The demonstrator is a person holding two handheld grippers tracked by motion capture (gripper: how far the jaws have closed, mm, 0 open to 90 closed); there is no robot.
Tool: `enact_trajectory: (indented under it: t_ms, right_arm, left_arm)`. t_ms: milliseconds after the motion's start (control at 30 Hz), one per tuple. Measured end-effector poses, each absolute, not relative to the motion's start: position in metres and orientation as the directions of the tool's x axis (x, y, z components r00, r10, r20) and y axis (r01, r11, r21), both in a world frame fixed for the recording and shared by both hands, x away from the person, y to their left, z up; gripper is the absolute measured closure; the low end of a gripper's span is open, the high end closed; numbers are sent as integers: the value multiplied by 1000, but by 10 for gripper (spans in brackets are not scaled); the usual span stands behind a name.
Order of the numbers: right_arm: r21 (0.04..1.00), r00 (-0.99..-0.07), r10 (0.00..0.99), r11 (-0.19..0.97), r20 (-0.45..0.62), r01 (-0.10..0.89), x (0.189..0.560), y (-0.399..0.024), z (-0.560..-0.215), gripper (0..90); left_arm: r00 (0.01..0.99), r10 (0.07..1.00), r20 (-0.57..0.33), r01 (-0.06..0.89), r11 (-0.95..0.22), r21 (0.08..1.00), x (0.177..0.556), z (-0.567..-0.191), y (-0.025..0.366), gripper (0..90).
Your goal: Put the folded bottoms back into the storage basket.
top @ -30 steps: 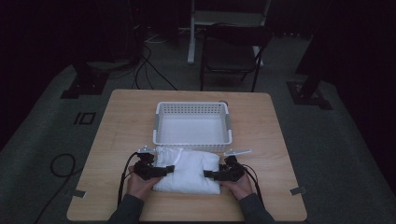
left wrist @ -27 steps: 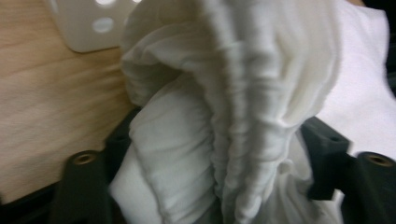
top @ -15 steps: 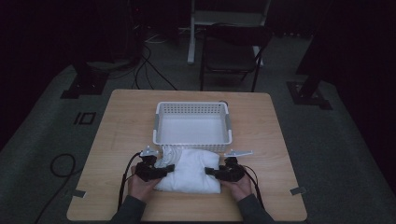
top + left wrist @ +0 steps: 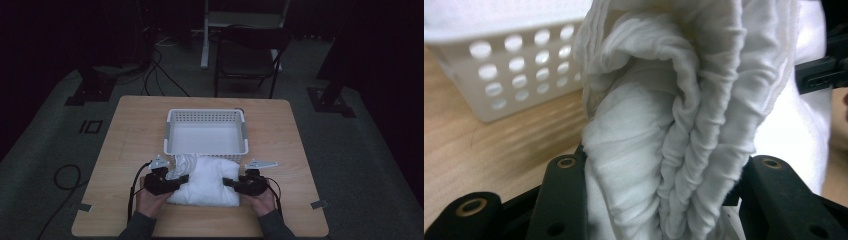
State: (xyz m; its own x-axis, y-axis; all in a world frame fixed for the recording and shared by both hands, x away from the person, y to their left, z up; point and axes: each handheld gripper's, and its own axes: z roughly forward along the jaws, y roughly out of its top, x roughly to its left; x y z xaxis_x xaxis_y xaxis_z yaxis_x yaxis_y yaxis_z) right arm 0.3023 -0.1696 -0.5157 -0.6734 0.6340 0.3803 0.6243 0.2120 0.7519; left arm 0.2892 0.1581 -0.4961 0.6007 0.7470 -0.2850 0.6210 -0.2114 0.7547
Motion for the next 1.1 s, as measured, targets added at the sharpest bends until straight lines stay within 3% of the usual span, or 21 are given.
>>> enact_trajectory:
  t_ms: [1100]
  right_arm:
    - [834, -712, 644, 204, 279, 512, 285, -171, -460, 701]
  left_arm:
    - [629, 725, -281, 533, -139, 834, 276, -451, 163, 548]
